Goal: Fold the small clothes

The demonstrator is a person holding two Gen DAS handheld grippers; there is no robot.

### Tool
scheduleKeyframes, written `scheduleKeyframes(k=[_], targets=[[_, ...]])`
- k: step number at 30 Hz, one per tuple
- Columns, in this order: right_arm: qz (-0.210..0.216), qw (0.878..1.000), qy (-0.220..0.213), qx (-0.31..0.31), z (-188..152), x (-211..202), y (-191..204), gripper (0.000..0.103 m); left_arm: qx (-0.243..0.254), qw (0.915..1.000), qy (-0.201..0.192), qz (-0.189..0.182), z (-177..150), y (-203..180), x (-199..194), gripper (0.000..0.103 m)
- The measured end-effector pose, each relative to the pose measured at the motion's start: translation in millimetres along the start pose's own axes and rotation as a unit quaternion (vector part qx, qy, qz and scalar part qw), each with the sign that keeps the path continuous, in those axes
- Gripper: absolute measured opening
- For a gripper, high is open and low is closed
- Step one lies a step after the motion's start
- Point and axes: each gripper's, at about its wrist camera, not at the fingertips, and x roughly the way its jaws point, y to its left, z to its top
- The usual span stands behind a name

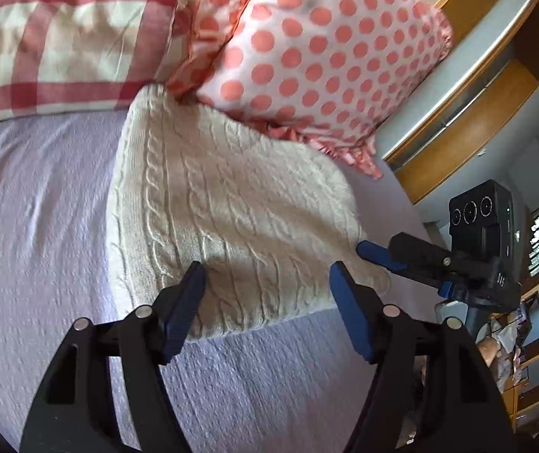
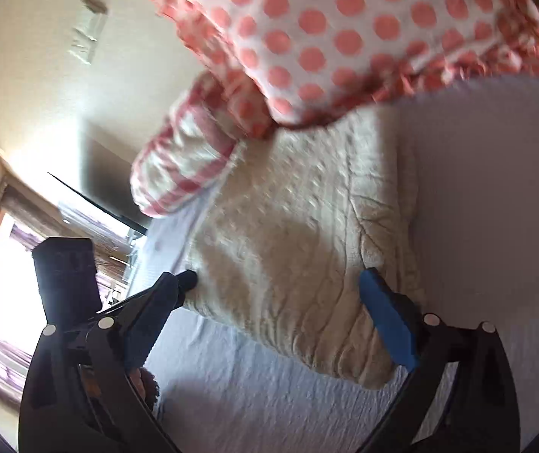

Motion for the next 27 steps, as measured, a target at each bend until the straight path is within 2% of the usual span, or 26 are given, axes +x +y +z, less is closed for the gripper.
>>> scheduleKeyframes(k=[2,3,5,7,9,11,13,16,21,27], targets=[[0.017,0.999,-0.033,0.000,-3.8,0.3,-4.8,0.101,0.044,0.9973,-0.027,0.052,-6.2,-14.0,7.3,0.068],[0.013,0.999,-0.027,0.010,-4.9,-2.0,-1.8,0.101,0.061,0.9950,-0.023,0.076,-9.4,-22.2,7.2,0.068],[0.003,0.999,-0.042,0.011,-11.2,-20.5,10.0,0.101,0.076,0.9925,-0.031,0.091,-19.0,-33.2,-7.6,0.071],[-0.043,0.996,-0.073,-0.022,-21.3,-40.4,27.1,0.102,0.095,0.9888,-0.044,0.106,-30.4,-37.7,-28.1,0.083],[-0.104,0.988,-0.100,-0.054,-40.5,-58.0,39.2,0.102,0.109,0.9804,-0.059,0.153,-43.1,-31.7,-48.8,0.101],[-0.162,0.979,-0.103,-0.069,-55.0,-60.5,39.7,0.102,0.116,0.9699,-0.060,0.205,-55.2,-17.9,-57.2,0.101],[-0.206,0.972,-0.082,-0.073,-65.8,-47.4,34.2,0.102,0.106,0.9649,-0.035,0.237,-64.3,-0.3,-54.2,0.101],[-0.252,0.963,-0.049,-0.082,-79.9,-22.4,26.1,0.102,0.077,0.9673,-0.003,0.241,-69.3,24.9,-44.4,0.101],[-0.303,0.947,-0.024,-0.105,-90.3,2.8,27.3,0.102,0.061,0.9705,0.014,0.233,-74.5,38.5,-36.5,0.101],[-0.345,0.930,-0.015,-0.123,-94.9,12.1,30.0,0.102,0.083,0.9635,0.024,0.253,-82.5,32.1,-27.5,0.101]])
